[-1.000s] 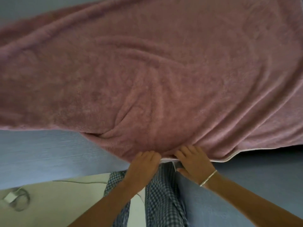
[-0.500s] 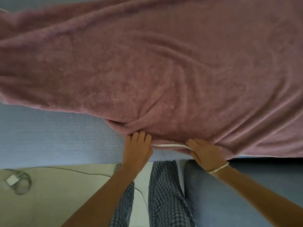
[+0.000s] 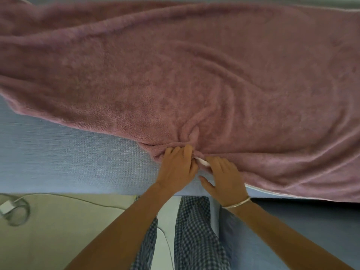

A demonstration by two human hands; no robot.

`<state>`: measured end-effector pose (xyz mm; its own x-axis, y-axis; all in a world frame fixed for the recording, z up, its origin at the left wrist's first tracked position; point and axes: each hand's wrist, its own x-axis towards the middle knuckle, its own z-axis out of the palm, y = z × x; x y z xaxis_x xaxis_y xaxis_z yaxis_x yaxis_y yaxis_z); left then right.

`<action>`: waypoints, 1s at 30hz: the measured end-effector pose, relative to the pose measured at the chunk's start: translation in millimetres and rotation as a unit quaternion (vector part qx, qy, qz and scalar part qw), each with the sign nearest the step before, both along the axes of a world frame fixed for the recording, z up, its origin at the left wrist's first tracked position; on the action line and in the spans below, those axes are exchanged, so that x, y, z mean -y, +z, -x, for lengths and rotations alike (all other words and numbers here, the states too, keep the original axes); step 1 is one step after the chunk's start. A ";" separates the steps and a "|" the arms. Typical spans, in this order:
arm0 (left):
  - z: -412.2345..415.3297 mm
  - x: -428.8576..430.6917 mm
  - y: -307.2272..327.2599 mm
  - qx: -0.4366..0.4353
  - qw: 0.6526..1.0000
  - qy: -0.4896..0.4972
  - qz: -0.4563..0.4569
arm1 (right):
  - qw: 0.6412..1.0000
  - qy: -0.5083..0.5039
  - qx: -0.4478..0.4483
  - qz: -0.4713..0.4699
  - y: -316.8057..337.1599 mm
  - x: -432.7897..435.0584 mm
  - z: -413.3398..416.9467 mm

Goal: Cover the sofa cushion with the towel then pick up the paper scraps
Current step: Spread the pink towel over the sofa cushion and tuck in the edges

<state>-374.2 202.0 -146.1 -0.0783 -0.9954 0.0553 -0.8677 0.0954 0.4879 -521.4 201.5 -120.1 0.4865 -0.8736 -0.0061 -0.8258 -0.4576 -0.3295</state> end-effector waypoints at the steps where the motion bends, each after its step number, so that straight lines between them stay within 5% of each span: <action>1: -2.8 1.1 -0.8 -0.003 1.000 -0.013 -0.003 | 1.000 -0.003 0.012 -0.005 -0.7 2.4 -7.2; 7: -34.8 -8.0 -13.1 0.046 0.995 -0.078 0.047 | 0.998 -0.036 -0.028 -0.034 13.9 17.9 -2.1; 11: -47.4 -25.4 -18.2 0.068 0.990 -0.024 0.118 | 0.996 -0.055 -0.023 -0.074 22.6 17.8 9.7; 22: -59.6 7.7 -22.3 0.099 0.993 0.060 0.000 | 0.989 -0.061 0.031 -0.133 23.1 5.4 6.8; 30: -62.4 2.6 -16.3 0.110 0.982 0.001 0.151 | 0.990 -0.084 0.041 -0.103 26.0 3.4 6.4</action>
